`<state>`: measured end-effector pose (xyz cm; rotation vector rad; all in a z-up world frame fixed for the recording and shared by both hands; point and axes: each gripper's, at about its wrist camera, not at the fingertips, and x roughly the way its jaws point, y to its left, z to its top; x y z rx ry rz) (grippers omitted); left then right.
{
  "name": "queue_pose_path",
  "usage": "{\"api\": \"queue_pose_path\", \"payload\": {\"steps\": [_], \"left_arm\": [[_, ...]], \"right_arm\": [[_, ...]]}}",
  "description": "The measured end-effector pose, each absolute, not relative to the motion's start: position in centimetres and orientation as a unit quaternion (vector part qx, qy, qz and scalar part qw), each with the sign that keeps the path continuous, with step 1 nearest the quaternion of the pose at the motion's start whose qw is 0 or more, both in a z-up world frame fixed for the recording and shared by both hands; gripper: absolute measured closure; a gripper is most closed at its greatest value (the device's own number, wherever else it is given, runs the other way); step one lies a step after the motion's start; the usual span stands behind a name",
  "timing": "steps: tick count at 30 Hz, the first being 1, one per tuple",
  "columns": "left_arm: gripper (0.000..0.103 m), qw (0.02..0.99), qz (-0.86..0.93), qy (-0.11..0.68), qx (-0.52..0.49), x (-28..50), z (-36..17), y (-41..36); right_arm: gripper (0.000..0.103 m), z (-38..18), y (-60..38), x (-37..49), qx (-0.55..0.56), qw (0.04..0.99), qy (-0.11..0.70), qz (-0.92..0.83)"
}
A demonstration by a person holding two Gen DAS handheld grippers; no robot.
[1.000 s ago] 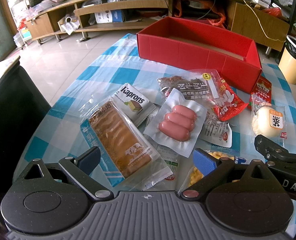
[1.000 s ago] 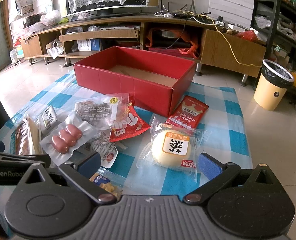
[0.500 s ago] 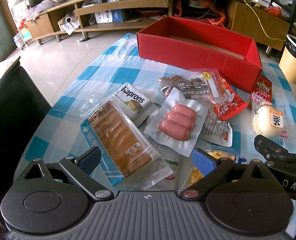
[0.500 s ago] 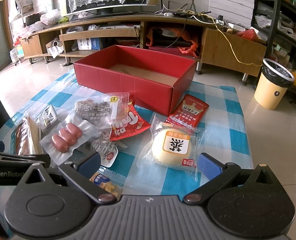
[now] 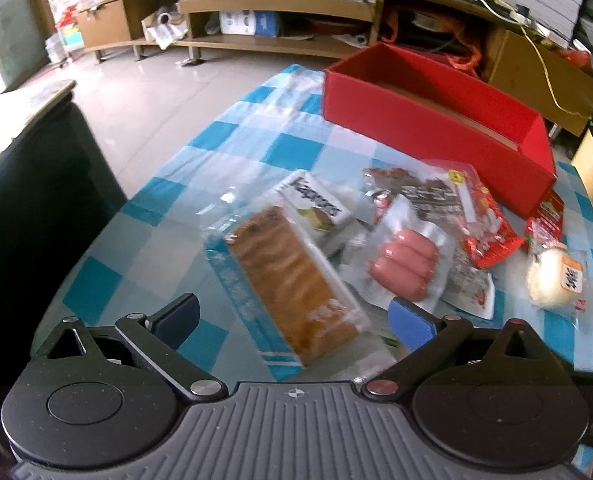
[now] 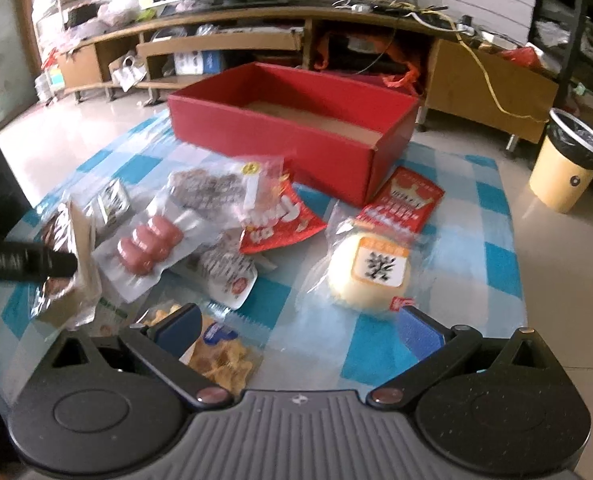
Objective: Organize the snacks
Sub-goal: 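Grasp the milk cake loaf with the left tool while the right grasps the waffle bag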
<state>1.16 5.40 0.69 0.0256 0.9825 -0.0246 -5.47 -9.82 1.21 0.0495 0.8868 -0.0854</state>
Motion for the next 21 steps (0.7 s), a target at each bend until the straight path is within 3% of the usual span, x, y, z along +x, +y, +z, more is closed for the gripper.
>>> {"api": "queue_pose_path", "payload": {"steps": [16, 21], "left_arm": [[0.0, 0.863, -0.011, 0.504, -0.027, 1.7, -0.2, 10.1], [0.0, 0.849, -0.007, 0.523, -0.075, 2.3, -0.9, 10.9]], "right_arm": [[0.0, -1.6, -3.7, -3.9, -0.045, 0.89, 0.452, 0.044], [0.0, -2.3, -4.4, -3.2, 0.0, 0.89, 0.454, 0.034]]}}
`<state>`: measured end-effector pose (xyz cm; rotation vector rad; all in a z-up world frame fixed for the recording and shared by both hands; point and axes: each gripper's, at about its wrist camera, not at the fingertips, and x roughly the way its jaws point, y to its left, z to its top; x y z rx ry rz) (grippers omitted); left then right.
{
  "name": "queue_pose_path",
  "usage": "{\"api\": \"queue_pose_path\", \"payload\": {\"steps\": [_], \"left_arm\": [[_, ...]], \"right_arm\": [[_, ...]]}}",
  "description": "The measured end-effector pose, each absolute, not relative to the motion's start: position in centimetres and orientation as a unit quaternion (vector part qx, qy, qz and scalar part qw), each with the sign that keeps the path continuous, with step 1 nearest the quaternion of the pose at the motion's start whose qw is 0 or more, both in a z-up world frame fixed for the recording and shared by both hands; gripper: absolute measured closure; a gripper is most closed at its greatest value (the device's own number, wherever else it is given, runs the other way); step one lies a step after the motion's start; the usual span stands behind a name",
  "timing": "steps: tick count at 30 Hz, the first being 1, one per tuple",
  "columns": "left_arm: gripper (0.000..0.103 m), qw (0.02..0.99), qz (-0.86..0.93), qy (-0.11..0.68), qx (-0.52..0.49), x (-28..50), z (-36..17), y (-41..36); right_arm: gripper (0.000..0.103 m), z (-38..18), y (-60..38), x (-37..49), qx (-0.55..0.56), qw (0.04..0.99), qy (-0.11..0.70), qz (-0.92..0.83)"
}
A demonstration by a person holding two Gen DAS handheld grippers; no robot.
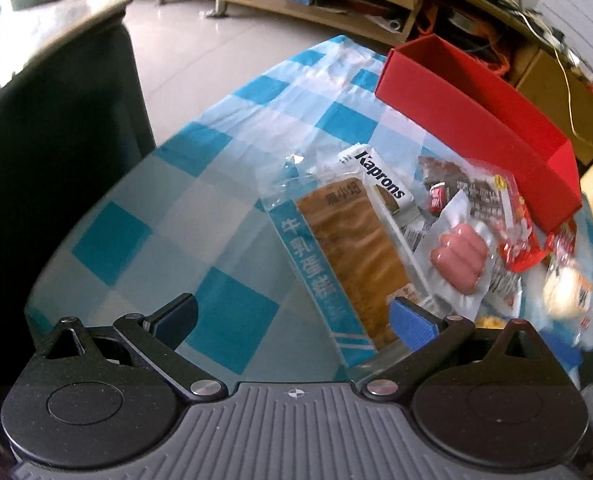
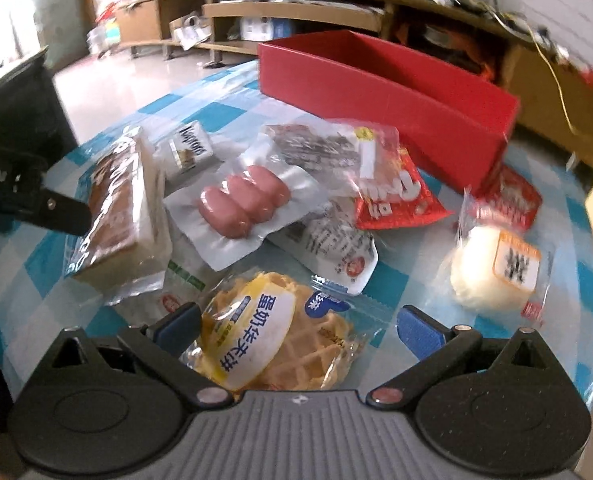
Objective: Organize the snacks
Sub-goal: 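Grasp the milk cake loaf with the left tool while the right grasps the waffle bag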
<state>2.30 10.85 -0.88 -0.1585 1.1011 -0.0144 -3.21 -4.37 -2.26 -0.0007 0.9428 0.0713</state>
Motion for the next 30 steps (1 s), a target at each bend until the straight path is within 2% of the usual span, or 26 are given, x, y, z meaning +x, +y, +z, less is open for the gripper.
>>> {"api": "queue_pose_path", "payload": {"steps": [2, 7, 14, 19, 22, 26, 30], "left_arm": [[0.0, 0.846, -0.001, 0.525, -0.094, 2.9, -1.0, 10.5], [0.0, 0.828, 0.042, 0.543, -0.135, 5.0, -2.0, 9.3], [0.001, 0.791, 0.101, 0.571, -0.195, 6.5, -4.7, 9.7], [0.012, 0.802, 0.095, 0.566, -0.165, 6.0, -4.3, 9.5], [0.027, 0.806, 0.082, 0.568, -0.148, 5.1, -3.9, 9.9], [0.028, 0.81, 0.067, 0.57, -0.122, 3.9, -3.9, 10.1], [0.028, 0.813, 0.044, 0.573, -0.097, 3.0, -4.1, 9.7]], "right_arm": [[0.0, -3.4, -5.2, -2.7, 0.05, 0.873, 0.483, 0.047], [0.0, -3.7, -3.3, -3.3, -0.014, 0.883, 0.467, 0.044], [0.0, -3.8, -3.4, -3.1, -0.022, 0.88, 0.471, 0.06], [0.0, -3.8, -3.6, -3.3, -0.027, 0.878, 0.472, 0.072], [0.0, -3.4, -3.8, -3.2, -0.038, 0.869, 0.485, 0.094], [0.013, -2.8, -5.6, -3.9, -0.018, 0.868, 0.486, 0.099], [0.014, -2.7, -7.1, -5.2, -0.011, 0.864, 0.496, 0.082]]}}
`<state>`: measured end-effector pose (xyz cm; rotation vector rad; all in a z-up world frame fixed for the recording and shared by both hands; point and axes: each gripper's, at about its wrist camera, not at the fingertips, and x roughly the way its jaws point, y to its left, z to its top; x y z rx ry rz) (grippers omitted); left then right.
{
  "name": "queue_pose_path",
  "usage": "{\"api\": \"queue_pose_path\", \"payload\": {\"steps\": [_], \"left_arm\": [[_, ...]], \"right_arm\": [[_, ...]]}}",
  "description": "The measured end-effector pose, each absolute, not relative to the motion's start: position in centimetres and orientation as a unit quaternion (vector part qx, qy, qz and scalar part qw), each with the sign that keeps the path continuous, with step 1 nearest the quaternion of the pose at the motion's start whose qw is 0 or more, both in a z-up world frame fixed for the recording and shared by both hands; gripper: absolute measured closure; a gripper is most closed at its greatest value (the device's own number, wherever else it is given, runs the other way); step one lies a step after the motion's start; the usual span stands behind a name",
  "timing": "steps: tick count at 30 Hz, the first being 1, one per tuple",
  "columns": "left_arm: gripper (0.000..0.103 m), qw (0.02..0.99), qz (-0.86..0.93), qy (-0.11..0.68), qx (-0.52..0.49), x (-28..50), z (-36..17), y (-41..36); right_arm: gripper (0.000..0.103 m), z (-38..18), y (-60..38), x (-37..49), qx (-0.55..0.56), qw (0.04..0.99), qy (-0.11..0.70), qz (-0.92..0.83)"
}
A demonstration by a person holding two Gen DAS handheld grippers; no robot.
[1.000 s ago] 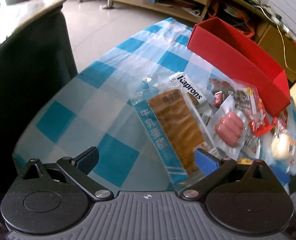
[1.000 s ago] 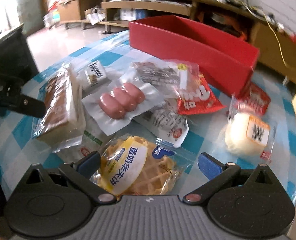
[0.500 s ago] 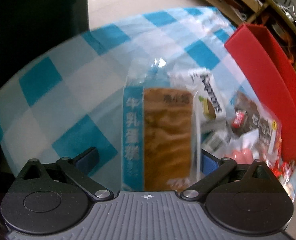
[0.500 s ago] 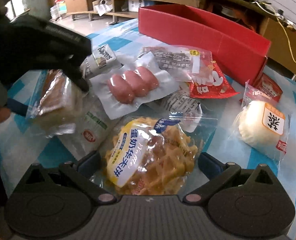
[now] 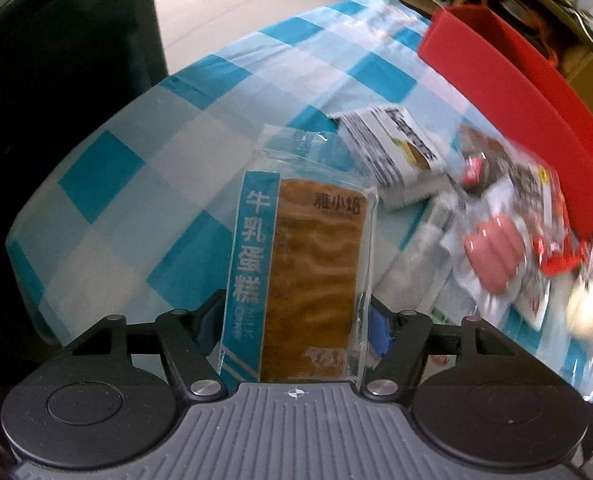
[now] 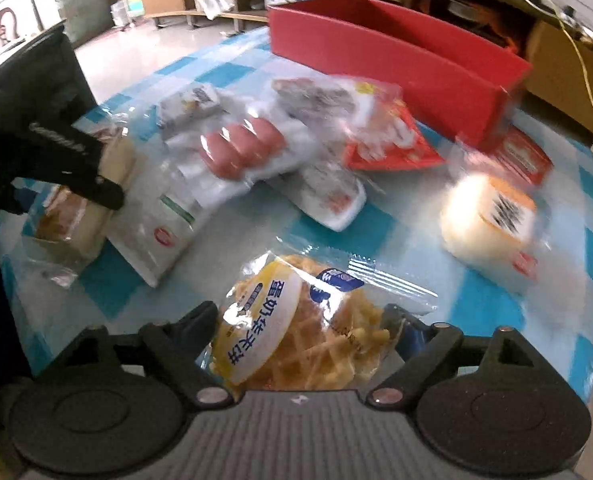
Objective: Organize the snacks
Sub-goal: 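Grasp the milk cake loaf with the left tool while the right grasps the waffle bag, then lift the milk cake loaf with the left tool while the right lifts the waffle bag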
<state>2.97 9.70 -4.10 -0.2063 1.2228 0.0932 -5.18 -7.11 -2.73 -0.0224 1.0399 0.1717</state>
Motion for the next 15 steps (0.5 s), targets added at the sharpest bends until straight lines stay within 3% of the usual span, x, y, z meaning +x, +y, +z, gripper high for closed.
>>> {"api": "queue_pose_path", "payload": {"steps": [3, 4, 11, 15], "left_arm": [[0.025, 0.813, 0.03, 0.574, -0.092, 2.7, -4.2, 9.8], [0.024, 0.814, 0.025, 0.574, -0.088, 2.5, -4.3, 9.8], [0.001, 0.816, 0.001, 0.576, -0.038, 2.1, -5.3, 8.5], [0.0, 0.821, -0.002, 0.57, -0.011, 1.7, -5.6, 8.2]], "right_arm": [[0.007, -2.9, -7.4, -5.5, -0.006, 0.864, 0.496, 0.082], [0.0, -3.1, -7.3, -5.5, -0.009, 0.865, 0.495, 0.084], [0.0, -3.5, -6.6, -5.6, -0.02, 0.871, 0.487, 0.062], [0.0, -3.5, -6.6, -5.5, -0.024, 0.865, 0.498, 0.061]]}}
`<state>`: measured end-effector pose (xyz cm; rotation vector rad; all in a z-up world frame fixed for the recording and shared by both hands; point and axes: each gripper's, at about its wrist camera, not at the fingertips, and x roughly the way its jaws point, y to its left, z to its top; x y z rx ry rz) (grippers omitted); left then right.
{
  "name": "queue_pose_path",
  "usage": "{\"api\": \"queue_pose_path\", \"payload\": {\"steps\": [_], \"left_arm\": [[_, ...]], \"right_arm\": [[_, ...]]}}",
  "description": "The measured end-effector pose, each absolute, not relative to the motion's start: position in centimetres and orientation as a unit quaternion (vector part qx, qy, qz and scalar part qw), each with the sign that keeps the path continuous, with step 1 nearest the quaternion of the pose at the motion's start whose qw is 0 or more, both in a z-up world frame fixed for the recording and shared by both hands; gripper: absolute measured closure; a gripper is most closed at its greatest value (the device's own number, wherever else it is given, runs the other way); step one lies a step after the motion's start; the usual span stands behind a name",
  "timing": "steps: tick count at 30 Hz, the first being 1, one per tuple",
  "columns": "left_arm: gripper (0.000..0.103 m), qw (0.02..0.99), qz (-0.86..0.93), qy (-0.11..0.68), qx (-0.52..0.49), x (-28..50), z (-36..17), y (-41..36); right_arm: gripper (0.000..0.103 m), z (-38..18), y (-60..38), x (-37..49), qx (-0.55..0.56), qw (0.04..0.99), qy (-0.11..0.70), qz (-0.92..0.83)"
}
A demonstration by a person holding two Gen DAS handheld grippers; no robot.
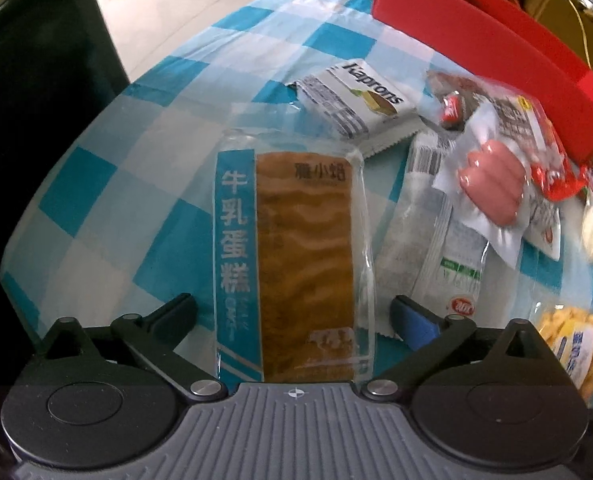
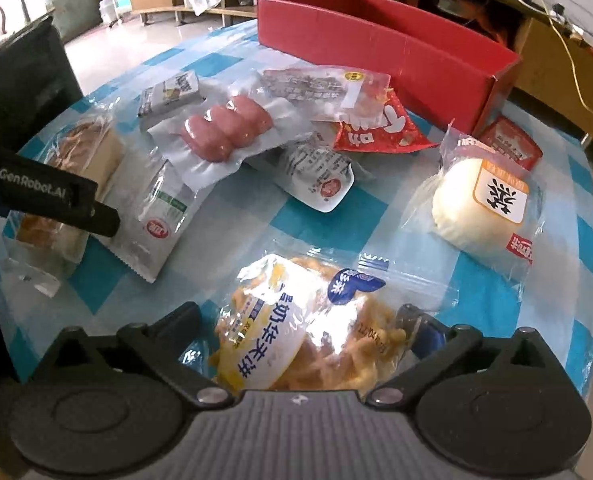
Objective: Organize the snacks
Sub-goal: 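Lift the milk cake loaf with the left tool while the right lifts the waffle bag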
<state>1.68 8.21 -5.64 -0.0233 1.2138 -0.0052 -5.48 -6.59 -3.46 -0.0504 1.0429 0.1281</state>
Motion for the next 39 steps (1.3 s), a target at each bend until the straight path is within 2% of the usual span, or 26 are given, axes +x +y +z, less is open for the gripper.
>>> {"api": "queue_pose_path", "payload": {"steps": [3, 4, 5, 6, 7, 9, 12, 21, 27, 39], "left_arm": [[0.001, 0.823, -0.013, 0.568, 0.0, 1.3, -5.6, 8.5], [0.002, 0.824, -0.017, 0.566, 0.003, 1.2, -5.6, 8.6], [0.006, 0.825, -0.016, 0.565, 0.006, 1.1, -5.5, 8.7], [0.011, 0.825, -0.015, 0.564, 0.008, 0.9, -5.3, 8.8], [0.014, 0.825, -0.015, 0.564, 0.003, 0.8, -5.2, 9.1], [0.029, 0.825, -0.018, 0.564, -0.018, 0.5, -4.6, 9.7], [0.03, 0.822, -0.01, 0.568, -0.049, 0.1, -4.4, 10.3], [0.034, 0.83, 0.011, 0.556, -0.038, -0.9, -2.3, 8.8], [0.036, 0.853, -0.012, 0.522, -0.024, -0.7, -0.4, 7.3], [0.038, 0.846, -0.03, 0.526, -0.081, -0.9, -0.2, 9.7]], "right_arm": [[0.002, -3.3, -6.6, -5.4, -0.022, 0.856, 0.514, 0.052], [0.008, -3.2, -6.6, -5.6, -0.024, 0.855, 0.516, 0.051], [0.017, -3.0, -6.6, -5.7, -0.027, 0.853, 0.518, 0.051], [0.02, -2.7, -6.6, -5.8, -0.029, 0.853, 0.519, 0.051], [0.022, -2.6, -6.7, -6.0, -0.026, 0.853, 0.519, 0.053], [0.023, -2.4, -6.7, -6.5, -0.021, 0.853, 0.518, 0.055], [0.024, -2.0, -6.8, -7.5, -0.025, 0.862, 0.503, 0.058], [0.024, 1.2, -9.1, -8.9, 0.032, 0.888, 0.454, 0.063], [0.024, 1.2, -9.2, -7.9, 0.046, 0.888, 0.453, 0.062], [0.024, 1.5, -8.8, -7.4, 0.061, 0.888, 0.449, 0.073]]}}
